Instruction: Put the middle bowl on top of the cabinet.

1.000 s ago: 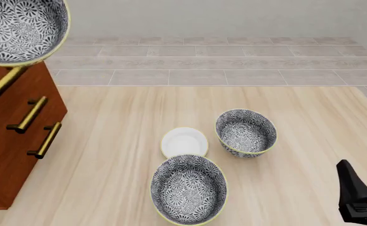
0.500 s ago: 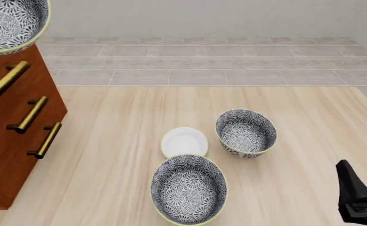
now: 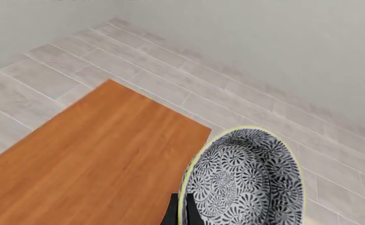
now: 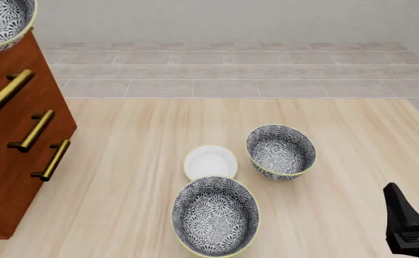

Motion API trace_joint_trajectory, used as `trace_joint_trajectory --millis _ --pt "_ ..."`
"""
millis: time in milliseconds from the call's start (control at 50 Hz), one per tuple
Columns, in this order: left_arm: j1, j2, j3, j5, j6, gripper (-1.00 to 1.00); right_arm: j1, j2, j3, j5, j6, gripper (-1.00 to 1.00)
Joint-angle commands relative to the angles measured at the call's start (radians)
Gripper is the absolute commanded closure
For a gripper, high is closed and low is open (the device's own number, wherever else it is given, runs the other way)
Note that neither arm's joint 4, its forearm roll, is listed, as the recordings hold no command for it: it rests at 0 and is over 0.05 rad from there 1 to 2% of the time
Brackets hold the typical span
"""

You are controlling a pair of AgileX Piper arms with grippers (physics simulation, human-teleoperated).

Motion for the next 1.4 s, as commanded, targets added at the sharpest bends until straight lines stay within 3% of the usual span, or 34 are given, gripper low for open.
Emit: trace_joint_trajectory --millis 20,840,1400 --pt "0.033 0.013 -0.029 -0.005 -0.01 1.0 -0.001 -0.002 0.001 0.001 -0.001 -1.0" --pt "0.154 0.089 -0.082 -0.026 -0.046 1.0 0.002 0.013 0.005 -0.014 -0.002 -1.0" --pt "0.209 0.156 -0.066 -0.067 -0.053 1.0 0.003 0.011 0.008 -0.012 -0.007 -1.0"
